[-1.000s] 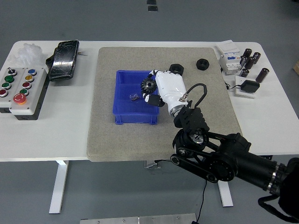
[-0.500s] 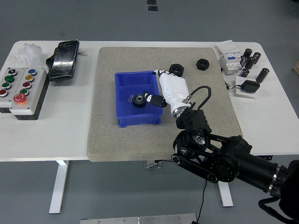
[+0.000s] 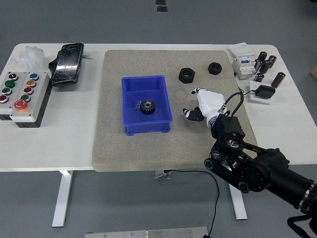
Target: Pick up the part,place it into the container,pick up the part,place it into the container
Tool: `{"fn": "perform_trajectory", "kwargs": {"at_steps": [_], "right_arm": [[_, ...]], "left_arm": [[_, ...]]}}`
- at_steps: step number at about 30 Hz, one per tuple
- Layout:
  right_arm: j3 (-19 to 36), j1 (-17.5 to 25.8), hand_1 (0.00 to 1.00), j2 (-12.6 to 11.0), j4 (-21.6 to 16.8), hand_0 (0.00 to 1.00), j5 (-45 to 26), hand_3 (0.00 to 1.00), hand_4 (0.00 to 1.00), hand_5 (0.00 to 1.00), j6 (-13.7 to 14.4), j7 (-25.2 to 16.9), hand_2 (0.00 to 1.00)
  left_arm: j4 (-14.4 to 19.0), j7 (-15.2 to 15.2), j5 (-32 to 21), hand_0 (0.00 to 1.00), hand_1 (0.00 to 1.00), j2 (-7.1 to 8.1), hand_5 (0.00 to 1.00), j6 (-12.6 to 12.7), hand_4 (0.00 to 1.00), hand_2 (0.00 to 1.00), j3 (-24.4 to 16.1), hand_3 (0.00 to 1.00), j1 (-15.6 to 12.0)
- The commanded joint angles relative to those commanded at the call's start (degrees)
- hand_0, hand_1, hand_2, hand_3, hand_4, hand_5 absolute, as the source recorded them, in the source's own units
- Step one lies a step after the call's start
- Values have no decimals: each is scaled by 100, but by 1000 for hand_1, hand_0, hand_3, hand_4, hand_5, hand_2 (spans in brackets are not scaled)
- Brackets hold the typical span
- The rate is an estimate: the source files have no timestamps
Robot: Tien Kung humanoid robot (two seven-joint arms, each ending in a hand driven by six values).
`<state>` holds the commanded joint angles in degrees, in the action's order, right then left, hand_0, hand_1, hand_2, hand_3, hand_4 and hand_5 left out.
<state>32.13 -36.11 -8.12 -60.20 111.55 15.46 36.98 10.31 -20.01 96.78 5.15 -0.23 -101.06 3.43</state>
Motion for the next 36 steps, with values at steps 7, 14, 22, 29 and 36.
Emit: {"fn": "perform_trajectory", "kwargs": {"at_steps": [7, 14, 22, 29, 36], "right_arm": [[2, -2, 665, -6, 156, 344, 16, 757, 726, 389, -198, 0, 750], [15, -13, 446, -19, 226, 259, 18, 552, 243, 133, -52, 0, 307], [-108, -13, 427, 18, 349, 249, -104, 426, 205, 146, 94, 0, 246], [-117, -73, 425, -52, 20, 250, 228, 376, 174, 104, 355, 0, 236], [-487, -420, 427, 89, -680, 249, 622, 377, 172, 95, 710, 0, 234]], "left_arm": [[0, 26, -36, 674, 685, -6, 413, -13, 793, 686, 42, 789, 1], [0, 31, -35, 672, 684, -9, 412, -13, 789, 683, 37, 788, 0], [0, 46, -48, 672, 683, -9, 412, -10, 788, 682, 55, 787, -1], [0, 58, -62, 672, 683, -7, 414, -3, 787, 681, 66, 786, 0], [0, 55, -65, 671, 682, 2, 416, 0, 786, 681, 69, 786, 8]]}}
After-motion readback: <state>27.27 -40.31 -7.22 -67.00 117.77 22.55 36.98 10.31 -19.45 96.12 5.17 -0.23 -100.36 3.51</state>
